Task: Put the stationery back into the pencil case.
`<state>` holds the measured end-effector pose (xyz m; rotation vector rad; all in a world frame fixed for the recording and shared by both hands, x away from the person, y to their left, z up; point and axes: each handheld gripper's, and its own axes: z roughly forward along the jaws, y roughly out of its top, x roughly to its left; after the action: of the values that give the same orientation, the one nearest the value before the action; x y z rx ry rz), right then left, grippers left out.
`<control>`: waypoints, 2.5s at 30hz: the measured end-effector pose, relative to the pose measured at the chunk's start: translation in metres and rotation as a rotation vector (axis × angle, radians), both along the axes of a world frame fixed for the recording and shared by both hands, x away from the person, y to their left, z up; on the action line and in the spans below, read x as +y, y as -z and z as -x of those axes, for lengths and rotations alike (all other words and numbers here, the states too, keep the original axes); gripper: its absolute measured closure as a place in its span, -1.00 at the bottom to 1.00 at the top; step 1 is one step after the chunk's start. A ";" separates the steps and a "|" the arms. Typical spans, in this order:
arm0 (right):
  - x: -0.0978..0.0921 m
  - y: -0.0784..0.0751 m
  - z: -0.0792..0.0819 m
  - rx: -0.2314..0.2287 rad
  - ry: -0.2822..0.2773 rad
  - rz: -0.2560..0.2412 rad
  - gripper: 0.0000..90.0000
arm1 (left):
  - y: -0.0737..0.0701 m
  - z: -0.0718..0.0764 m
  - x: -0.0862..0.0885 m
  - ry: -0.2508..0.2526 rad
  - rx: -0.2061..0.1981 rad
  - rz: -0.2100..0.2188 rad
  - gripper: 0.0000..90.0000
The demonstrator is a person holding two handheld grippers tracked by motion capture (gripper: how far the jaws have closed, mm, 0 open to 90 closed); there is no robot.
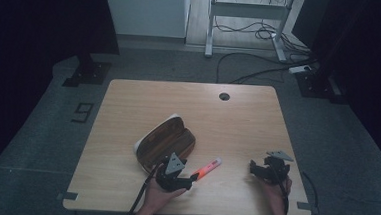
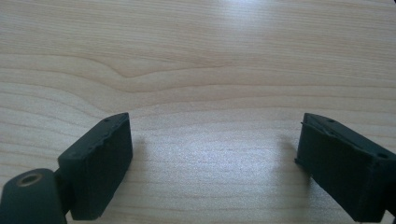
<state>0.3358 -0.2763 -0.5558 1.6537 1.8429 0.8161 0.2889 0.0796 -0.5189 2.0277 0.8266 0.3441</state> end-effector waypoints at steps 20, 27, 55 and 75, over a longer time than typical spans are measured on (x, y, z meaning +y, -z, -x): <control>0.000 0.000 0.000 -0.001 -0.004 -0.001 -0.76 | 0.026 -0.012 -0.037 -0.021 0.052 -0.104 -0.19; 0.000 0.000 0.000 -0.001 -0.003 -0.001 -0.76 | 0.027 -0.014 -0.037 -0.039 0.066 -0.110 -0.11; 0.000 0.000 0.000 -0.001 -0.003 -0.001 -0.76 | 0.027 -0.015 -0.041 0.036 0.059 -0.167 0.50; 0.000 0.000 0.000 -0.001 -0.003 0.000 -0.76 | -0.005 -0.010 -0.014 0.040 0.062 0.004 0.50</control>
<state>0.3356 -0.2762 -0.5557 1.6502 1.8452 0.8182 0.2989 0.0661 -0.5137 2.0573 0.8220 0.2584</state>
